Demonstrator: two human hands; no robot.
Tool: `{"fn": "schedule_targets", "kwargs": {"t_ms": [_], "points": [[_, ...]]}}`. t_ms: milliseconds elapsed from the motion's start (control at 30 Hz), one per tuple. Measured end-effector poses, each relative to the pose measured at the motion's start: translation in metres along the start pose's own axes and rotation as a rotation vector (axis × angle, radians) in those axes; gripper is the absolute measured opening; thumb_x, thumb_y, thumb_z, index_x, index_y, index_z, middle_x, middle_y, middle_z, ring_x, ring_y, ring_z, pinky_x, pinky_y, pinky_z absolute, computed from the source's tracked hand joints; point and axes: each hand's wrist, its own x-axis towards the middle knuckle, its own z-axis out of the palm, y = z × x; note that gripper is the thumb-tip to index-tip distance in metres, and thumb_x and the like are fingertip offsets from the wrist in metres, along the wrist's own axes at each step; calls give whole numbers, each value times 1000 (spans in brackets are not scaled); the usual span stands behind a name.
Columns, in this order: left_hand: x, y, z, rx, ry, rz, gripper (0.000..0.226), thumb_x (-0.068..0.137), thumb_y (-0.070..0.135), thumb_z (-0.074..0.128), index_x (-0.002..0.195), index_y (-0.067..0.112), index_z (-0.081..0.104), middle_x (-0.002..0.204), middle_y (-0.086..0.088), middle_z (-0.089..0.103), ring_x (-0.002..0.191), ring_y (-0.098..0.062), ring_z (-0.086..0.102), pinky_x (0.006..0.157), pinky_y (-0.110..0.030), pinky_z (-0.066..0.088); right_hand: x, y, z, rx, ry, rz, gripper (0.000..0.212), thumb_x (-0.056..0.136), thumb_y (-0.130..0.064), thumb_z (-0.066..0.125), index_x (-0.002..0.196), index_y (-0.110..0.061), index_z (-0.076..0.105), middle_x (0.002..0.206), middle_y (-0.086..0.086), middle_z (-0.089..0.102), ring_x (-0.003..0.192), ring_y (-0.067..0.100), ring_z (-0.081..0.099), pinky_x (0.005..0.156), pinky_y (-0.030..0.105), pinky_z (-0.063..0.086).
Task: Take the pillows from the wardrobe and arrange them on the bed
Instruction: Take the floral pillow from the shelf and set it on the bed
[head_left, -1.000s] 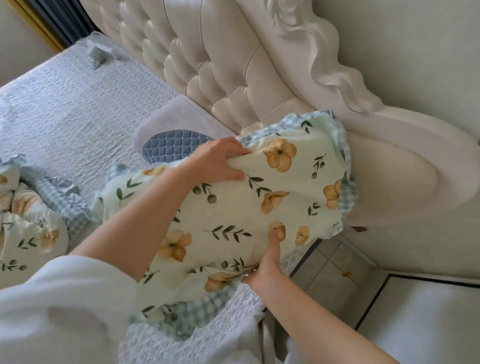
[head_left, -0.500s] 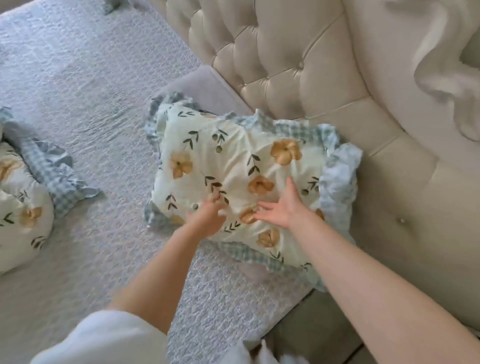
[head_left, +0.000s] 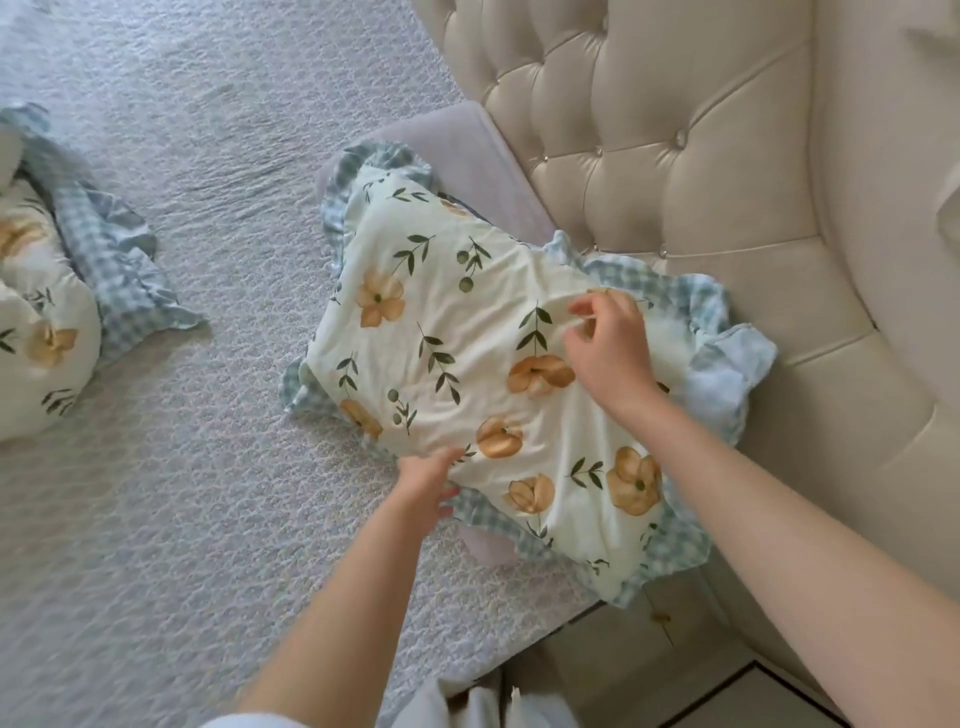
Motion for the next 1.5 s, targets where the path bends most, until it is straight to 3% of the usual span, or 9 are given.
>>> {"fn": "schedule_targets", "kwargs": {"t_ms": [167,300,567,667,767,933,1067,1233,1500], "points": [[9,-15,21,-50,-80,31,98,77,32,84,147,20,16,134,-8,47,119,-37,53,96,-58,45,36,46,-15,-496,-183,98,68,86,-65,42,136,-18,39,140,17,42,128,37,36,102,50,33],[21,-16,35,-187,-28,87,120,63,26,91,151,29,9,144,-16,47,126,-44,52,102,-66,41,47,70,-19,-490,-305,162,99,67,-93,24,136,-23,35,139,16,46,126,40,44,98,56,40],[8,-7,12,-259,160,541,117,61,2,89,141,50,18,143,-7,43,122,-25,55,101,-47,50,12,94,-4,61,-187,283,74,71,-85,38,111,-24,48,112,5,58,106,27,54,91,46,44],[-5,24,9,-252,181,746,104,63,5,89,129,56,27,131,6,49,111,-10,62,81,-26,59,7,89,-2,227,-93,238,77,73,-82,41,120,-22,50,116,5,55,107,23,53,95,44,44],[-13,63,16,-229,155,830,100,59,16,92,129,55,31,128,10,52,106,-6,65,81,-28,60,21,83,-9,208,3,165,80,75,-74,43,133,-19,48,123,9,53,115,25,49,97,37,37],[16,98,39,84,164,664,116,74,27,84,156,38,3,164,-8,19,145,-35,30,112,-64,31,43,96,-7,-5,-206,120,79,87,-54,51,152,-25,18,158,9,21,144,27,21,116,46,22],[32,68,46,250,84,420,130,78,33,82,149,41,-27,166,-10,4,147,-40,22,115,-64,24,32,110,4,-181,-224,54,80,90,-56,46,152,-34,0,162,8,2,148,28,5,115,48,15],[27,8,41,177,13,335,119,70,42,86,153,37,1,149,-6,41,128,-35,49,103,-60,44,16,124,-4,-223,-265,-9,94,81,-63,50,148,-40,-11,163,3,-2,148,24,3,115,51,17],[22,-14,46,98,56,422,81,70,34,89,131,23,37,124,1,57,108,-17,60,91,-39,53,-12,138,-19,-229,-292,121,94,78,-75,45,149,-38,-4,159,9,19,142,32,26,111,51,30]]}}
